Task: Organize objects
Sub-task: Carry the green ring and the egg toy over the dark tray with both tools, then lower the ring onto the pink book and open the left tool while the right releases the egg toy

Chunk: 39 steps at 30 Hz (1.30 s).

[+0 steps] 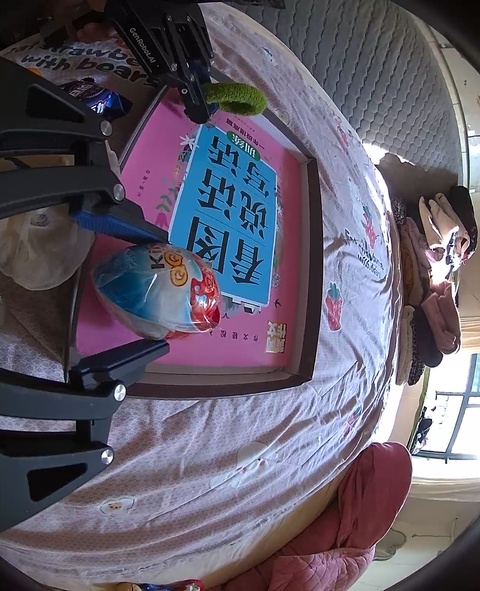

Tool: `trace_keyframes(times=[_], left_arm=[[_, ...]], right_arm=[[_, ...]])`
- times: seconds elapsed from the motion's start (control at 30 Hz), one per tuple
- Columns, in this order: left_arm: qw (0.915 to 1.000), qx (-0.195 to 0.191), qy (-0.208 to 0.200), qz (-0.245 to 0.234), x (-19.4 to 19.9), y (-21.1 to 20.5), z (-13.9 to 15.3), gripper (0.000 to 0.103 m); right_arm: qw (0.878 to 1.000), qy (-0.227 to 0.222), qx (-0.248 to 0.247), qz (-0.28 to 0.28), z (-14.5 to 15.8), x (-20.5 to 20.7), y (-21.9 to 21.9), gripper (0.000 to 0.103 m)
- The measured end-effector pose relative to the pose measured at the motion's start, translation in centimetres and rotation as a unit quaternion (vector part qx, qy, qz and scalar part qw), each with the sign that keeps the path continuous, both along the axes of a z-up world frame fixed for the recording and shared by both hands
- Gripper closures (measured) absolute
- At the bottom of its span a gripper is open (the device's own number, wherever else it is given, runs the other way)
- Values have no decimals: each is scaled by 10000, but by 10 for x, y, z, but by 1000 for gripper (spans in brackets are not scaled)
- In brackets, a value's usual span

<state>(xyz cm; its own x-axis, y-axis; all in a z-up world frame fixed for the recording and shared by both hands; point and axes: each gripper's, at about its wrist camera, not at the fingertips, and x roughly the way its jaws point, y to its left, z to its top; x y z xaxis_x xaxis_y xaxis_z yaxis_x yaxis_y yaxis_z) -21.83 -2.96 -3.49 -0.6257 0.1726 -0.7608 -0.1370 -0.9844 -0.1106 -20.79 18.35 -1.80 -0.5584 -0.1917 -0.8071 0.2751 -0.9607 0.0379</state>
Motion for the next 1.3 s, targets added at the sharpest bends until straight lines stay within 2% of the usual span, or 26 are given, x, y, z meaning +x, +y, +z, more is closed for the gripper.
trace_keyframes(times=[0.27, 0.3, 0.37, 0.4, 0.43, 0.87, 1.3], left_arm=[[10000, -72, -21, 35, -1, 0, -1, 73], [10000, -76, -18, 19, -1, 1, -1, 70], [9999, -115, -5, 11, 0, 2, 0, 53], [9999, -105, -7, 24, 0, 2, 1, 40], [10000, -82, -12, 29, 0, 1, 1, 38], [10000, 20, 25, 71, 3, 0, 10, 33], [9993, 154, 333, -70, 28, 9, 47, 30]], right_arm=[[9999, -49, -89, -121, 1, -2, 6, 51], [9999, -19, -89, -142, 2, -2, 6, 51], [9998, 21, -58, -175, 4, -2, 7, 47], [9998, 46, -47, -202, 5, -1, 8, 45], [9997, 70, -55, -220, 6, -1, 8, 42], [9982, 483, -83, -342, 30, 5, 14, 38], [9955, 909, -170, -216, 58, 28, 7, 38]])
